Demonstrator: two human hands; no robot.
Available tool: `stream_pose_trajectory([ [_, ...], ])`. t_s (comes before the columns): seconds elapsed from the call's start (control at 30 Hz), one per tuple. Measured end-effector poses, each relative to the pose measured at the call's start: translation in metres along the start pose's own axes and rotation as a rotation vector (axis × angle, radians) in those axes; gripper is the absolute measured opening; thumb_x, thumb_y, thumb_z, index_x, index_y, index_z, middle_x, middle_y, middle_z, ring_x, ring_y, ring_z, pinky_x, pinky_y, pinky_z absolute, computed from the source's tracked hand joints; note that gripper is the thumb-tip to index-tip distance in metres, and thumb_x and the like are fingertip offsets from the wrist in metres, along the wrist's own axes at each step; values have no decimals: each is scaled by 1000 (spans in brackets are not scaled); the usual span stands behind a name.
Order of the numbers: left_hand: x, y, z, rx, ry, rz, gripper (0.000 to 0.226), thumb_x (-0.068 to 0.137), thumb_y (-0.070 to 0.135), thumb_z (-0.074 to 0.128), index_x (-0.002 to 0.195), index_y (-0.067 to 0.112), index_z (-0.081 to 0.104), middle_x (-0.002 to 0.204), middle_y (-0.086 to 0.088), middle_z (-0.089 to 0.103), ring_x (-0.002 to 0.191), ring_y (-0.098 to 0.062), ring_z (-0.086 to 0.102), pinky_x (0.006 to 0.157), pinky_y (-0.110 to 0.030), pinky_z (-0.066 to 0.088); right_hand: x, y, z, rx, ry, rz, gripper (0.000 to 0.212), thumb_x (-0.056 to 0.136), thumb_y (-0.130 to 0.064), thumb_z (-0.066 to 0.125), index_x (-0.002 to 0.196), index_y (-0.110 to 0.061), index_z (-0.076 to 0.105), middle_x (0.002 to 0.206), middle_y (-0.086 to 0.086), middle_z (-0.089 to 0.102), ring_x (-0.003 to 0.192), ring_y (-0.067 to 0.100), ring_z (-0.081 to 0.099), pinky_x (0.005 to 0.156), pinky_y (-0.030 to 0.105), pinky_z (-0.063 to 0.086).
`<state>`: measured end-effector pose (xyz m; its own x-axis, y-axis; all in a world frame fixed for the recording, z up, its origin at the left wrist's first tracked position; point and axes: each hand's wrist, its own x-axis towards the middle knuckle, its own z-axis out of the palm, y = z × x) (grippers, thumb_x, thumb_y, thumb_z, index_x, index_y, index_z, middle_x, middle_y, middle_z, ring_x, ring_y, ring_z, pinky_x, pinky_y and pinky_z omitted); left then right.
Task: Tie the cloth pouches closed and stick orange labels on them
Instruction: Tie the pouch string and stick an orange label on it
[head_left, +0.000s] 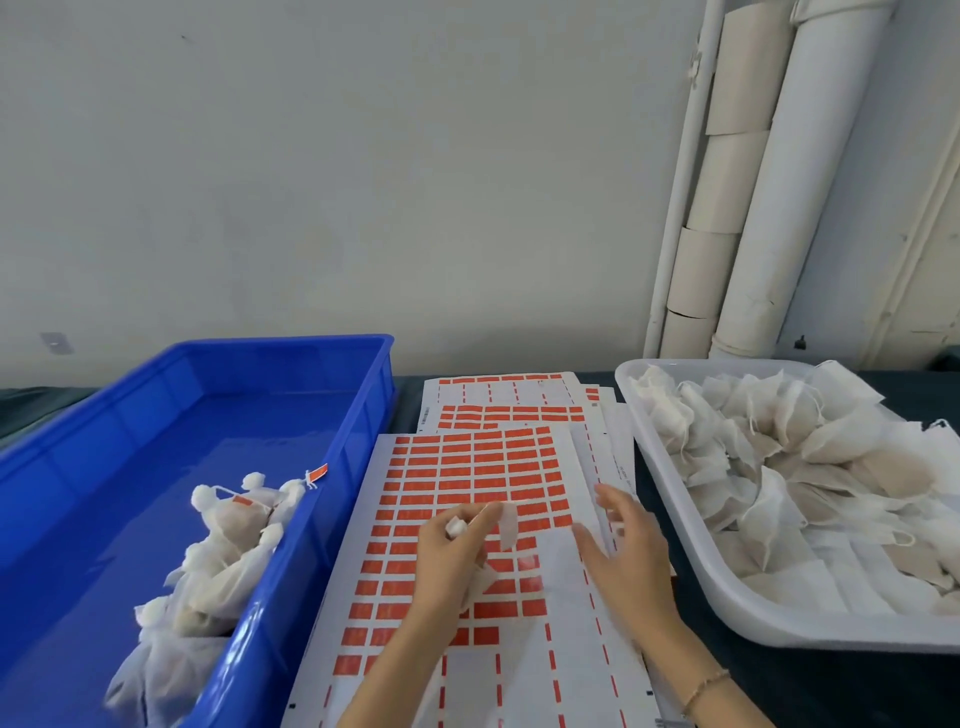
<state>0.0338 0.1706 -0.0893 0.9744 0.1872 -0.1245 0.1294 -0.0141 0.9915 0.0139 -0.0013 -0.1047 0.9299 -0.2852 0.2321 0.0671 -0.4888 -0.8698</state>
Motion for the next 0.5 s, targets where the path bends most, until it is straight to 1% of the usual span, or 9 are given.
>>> stream_pose_trajectory([
  [0.03, -5, 3, -2, -11, -20, 2, 9, 82, 32, 72, 85, 23, 71, 65, 3, 64, 58, -13, 55, 52, -14, 46, -3, -7, 2, 4, -1, -54, 43, 82, -40, 70, 120, -39, 48, 114, -27, 52, 103, 0, 54, 91, 16, 41],
  [0.07, -10, 6, -3, -16, -44, 7, 10, 82, 31, 72, 85, 21, 71, 63, 3, 63, 57, -12, 54, 51, -14, 46, -6, -15, 5, 35, -47, -83, 43, 79, -46, 69, 118, -40, 51, 110, -32, 55, 103, -2, 56, 88, 12, 41],
  [0.13, -21, 12, -4, -27, -103, 23, 11, 83, 29, 72, 84, 18, 73, 60, 3, 63, 53, -11, 54, 50, -15, 46, -11, -29, 9, 140, -172, -75, 47, 71, -54, 69, 114, -42, 55, 98, -32, 65, 98, -7, 61, 80, 9, 48],
  [0.2, -30, 16, -5, -55, -139, 33, 12, 83, 27, 72, 84, 15, 74, 61, 0, 63, 51, -10, 53, 50, -17, 46, -14, -38, 10, 196, -192, -77, 42, 72, -48, 73, 111, -39, 60, 92, -27, 69, 91, -2, 66, 81, 17, 54],
  [0.23, -33, 18, -5, -66, -145, 34, 12, 82, 27, 72, 84, 15, 74, 62, -1, 64, 52, -11, 54, 50, -17, 46, -15, -41, 9, 203, -181, -88, 35, 75, -42, 75, 107, -38, 63, 91, -24, 71, 89, 1, 68, 82, 22, 56],
  [0.3, -39, 22, -7, -87, -148, 40, 9, 81, 25, 73, 84, 17, 75, 63, -1, 65, 55, -12, 54, 52, -19, 47, -18, -45, 4, 221, -185, -118, 25, 78, -35, 76, 101, -37, 67, 92, -23, 71, 87, 3, 69, 84, 26, 57],
  [0.37, -44, 25, -8, -111, -158, 44, 5, 80, 24, 74, 82, 20, 76, 63, 0, 65, 56, -13, 53, 52, -20, 46, -20, -47, -1, 236, -201, -126, 23, 76, -38, 74, 98, -38, 68, 92, -24, 71, 87, 3, 69, 86, 28, 56],
  [0.43, -48, 27, -8, -143, -179, 29, 4, 80, 23, 74, 78, 22, 78, 62, 1, 64, 55, -13, 52, 51, -20, 45, -22, -50, -7, 241, -216, -116, 28, 74, -42, 73, 100, -37, 67, 89, -23, 71, 88, 2, 69, 91, 32, 53],
  [0.5, -51, 28, -8, -181, -203, 4, 6, 79, 21, 74, 76, 23, 78, 59, -1, 62, 52, -12, 50, 50, -21, 44, -23, -52, -11, 228, -222, -109, 32, 71, -46, 72, 100, -36, 66, 86, -22, 72, 90, 0, 68, 95, 31, 48],
])
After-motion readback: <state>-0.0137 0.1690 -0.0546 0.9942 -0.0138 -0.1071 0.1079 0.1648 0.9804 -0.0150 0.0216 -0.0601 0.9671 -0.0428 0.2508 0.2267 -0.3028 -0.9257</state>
